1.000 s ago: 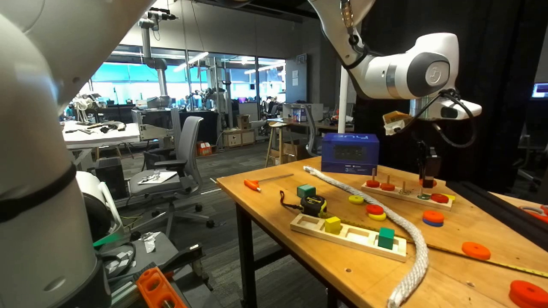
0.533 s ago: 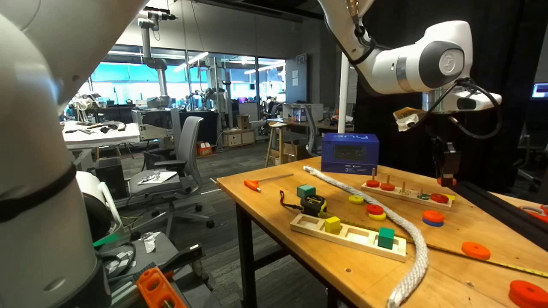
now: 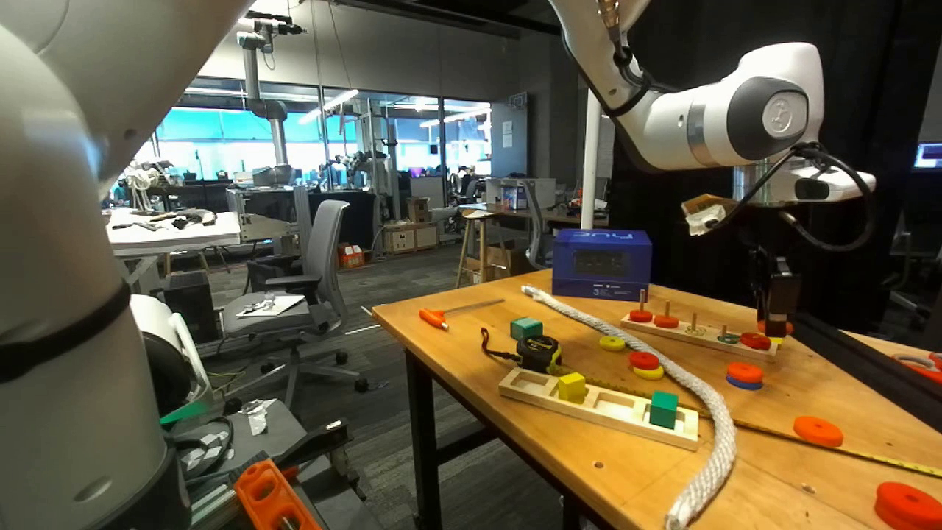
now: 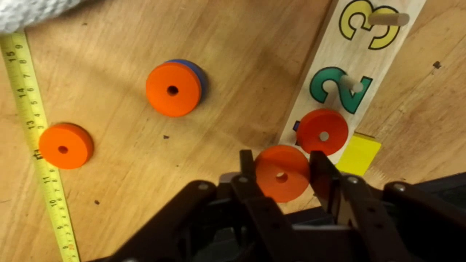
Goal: Remove one orange ring from the right side of the board and put it on the table
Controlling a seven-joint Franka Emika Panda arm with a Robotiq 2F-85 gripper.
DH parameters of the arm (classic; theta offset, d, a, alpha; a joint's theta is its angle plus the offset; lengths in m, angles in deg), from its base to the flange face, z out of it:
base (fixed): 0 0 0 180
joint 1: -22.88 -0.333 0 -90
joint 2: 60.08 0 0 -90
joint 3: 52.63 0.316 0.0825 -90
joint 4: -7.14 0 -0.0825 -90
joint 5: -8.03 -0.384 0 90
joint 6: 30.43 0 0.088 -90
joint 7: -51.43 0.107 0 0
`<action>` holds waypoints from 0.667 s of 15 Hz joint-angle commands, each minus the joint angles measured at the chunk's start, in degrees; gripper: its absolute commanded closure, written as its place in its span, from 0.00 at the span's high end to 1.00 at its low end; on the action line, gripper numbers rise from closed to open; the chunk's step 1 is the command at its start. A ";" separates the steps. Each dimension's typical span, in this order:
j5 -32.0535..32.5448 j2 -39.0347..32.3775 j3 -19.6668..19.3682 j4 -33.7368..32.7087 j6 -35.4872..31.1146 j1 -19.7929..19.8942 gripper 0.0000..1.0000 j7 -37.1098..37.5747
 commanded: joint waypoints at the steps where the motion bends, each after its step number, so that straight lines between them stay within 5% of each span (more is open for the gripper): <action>1: 0.57 1.78 -0.63 1.91 -0.64 0.45 0.20 -0.61; 10: -0.78 1.06 -0.27 1.61 -1.00 3.44 0.20 -2.94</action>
